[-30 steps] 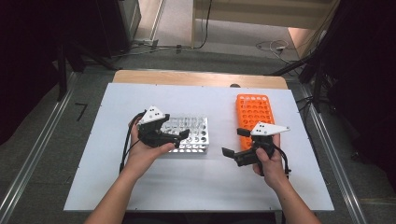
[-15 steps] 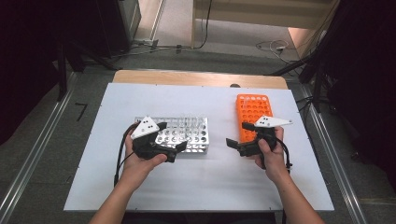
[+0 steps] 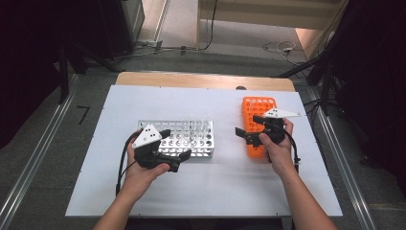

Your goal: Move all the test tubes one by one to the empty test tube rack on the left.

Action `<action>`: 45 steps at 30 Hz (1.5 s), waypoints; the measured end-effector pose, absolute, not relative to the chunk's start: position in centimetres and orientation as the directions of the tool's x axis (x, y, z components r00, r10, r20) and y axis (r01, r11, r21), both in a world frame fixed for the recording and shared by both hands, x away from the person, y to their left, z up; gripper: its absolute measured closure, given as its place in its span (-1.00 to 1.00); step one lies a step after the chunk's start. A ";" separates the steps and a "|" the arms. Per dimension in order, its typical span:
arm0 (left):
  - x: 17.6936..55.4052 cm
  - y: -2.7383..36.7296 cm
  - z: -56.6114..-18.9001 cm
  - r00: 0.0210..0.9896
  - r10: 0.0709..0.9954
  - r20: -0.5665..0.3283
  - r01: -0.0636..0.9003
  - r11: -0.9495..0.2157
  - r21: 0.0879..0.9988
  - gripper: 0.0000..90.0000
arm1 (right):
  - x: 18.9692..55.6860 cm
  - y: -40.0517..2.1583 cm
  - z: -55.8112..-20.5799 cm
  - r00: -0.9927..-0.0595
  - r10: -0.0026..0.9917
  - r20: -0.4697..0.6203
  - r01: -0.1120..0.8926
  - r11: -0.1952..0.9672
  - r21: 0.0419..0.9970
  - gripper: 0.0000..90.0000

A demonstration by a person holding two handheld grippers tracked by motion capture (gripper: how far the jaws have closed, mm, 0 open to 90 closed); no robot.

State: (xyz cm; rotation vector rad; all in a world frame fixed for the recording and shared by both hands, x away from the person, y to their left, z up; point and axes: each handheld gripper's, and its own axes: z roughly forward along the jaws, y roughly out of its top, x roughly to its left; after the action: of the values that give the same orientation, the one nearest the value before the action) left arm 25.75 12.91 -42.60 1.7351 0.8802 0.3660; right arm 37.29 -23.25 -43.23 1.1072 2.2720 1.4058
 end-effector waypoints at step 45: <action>25.9 13.2 -42.7 0.678 0.705 -0.206 0.385 -0.102 0.917 -1.00 | 44.1 -22.5 -44.9 -0.362 0.931 0.044 0.590 0.193 0.784 0.64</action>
State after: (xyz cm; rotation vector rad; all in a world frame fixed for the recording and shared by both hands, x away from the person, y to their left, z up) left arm 25.91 13.22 -42.70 1.7200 0.8837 0.3401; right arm 44.11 -22.53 -44.87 1.4192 2.0286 1.0209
